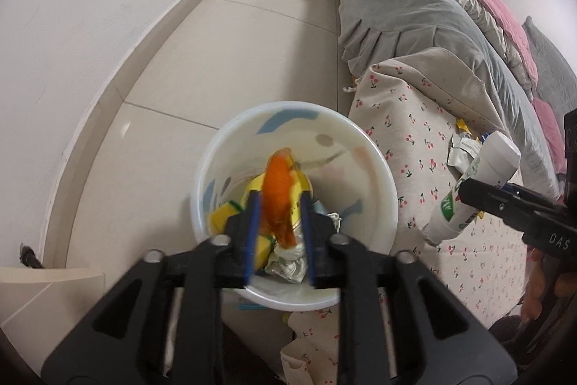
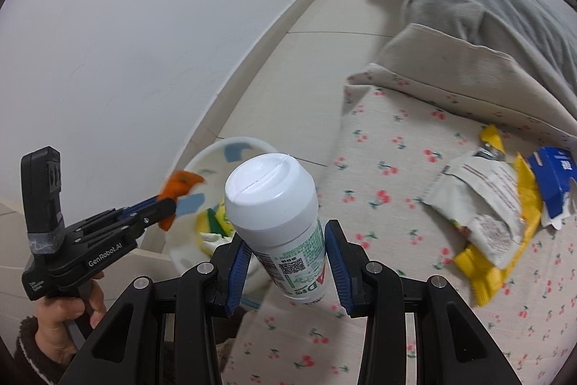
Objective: Collect trash
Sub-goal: 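Release the orange wrapper and the white bottle into the wastebasket, then move the right tool to the blue biscuit box and grasp it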
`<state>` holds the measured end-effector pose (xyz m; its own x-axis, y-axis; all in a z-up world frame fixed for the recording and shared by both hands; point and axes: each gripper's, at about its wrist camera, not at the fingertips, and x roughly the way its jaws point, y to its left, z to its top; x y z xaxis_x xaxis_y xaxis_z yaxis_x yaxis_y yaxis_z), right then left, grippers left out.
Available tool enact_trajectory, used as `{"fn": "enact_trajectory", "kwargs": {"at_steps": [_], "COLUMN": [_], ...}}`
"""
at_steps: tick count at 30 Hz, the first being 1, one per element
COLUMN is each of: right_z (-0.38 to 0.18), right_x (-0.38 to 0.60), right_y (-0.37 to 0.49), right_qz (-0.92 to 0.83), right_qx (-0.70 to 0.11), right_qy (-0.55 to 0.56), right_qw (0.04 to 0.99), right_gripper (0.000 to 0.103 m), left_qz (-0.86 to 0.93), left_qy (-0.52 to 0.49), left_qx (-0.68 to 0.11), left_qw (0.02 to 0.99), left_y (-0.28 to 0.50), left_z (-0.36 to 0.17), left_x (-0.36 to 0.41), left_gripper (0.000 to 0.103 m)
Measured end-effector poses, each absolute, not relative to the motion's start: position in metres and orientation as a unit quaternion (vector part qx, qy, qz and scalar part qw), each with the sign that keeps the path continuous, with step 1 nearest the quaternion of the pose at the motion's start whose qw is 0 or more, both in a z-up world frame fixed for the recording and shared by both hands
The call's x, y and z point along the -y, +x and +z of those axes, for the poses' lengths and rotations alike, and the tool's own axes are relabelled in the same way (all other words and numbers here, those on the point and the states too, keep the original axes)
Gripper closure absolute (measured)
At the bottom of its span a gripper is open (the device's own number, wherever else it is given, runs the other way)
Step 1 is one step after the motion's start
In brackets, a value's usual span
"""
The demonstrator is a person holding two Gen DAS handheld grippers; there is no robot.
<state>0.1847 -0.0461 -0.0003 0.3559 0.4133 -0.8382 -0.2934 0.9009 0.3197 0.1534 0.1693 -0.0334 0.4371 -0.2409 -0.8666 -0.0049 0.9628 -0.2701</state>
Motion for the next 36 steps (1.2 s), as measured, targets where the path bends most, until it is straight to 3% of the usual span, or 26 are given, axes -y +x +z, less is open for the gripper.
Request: {"fn": "enact_trajectory", "kwargs": {"at_steps": [2, 3, 8, 19, 20, 23, 36], "right_z": [-0.002, -0.003, -0.008, -0.019, -0.019, -0.017, 0.009], "right_x": [0.040, 0.036, 0.022, 0.007, 0.008, 0.014, 0.052], "right_y": [0.188, 0.190, 0.195, 0.203, 0.204, 0.206, 0.191], "right_qz": [0.221, 0.223, 0.234, 0.239, 0.236, 0.227, 0.207], "right_qx": [-0.523, -0.523, -0.523, -0.522, -0.519, -0.527, -0.500], "right_qy": [0.060, 0.061, 0.067, 0.078, 0.082, 0.107, 0.106], "right_qw": [0.821, 0.820, 0.817, 0.815, 0.817, 0.812, 0.834], "right_gripper": [0.061, 0.061, 0.061, 0.061, 0.059, 0.038, 0.036], "left_qz": [-0.054, -0.047, -0.024, -0.011, -0.013, -0.017, -0.026], "left_qy": [-0.125, -0.125, -0.124, -0.156, -0.157, -0.160, -0.152], "left_qx": [-0.527, -0.523, -0.510, -0.522, -0.522, -0.520, -0.518], "left_qw": [0.839, 0.842, 0.851, 0.839, 0.838, 0.839, 0.841], "left_y": [0.152, 0.152, 0.147, 0.142, 0.142, 0.143, 0.147], "left_z": [-0.030, -0.028, -0.015, -0.020, -0.020, -0.019, -0.015], "left_x": [-0.175, -0.178, -0.191, -0.208, -0.208, -0.207, -0.192], "left_gripper": [0.035, 0.029, 0.021, 0.019, 0.019, 0.016, 0.010]}}
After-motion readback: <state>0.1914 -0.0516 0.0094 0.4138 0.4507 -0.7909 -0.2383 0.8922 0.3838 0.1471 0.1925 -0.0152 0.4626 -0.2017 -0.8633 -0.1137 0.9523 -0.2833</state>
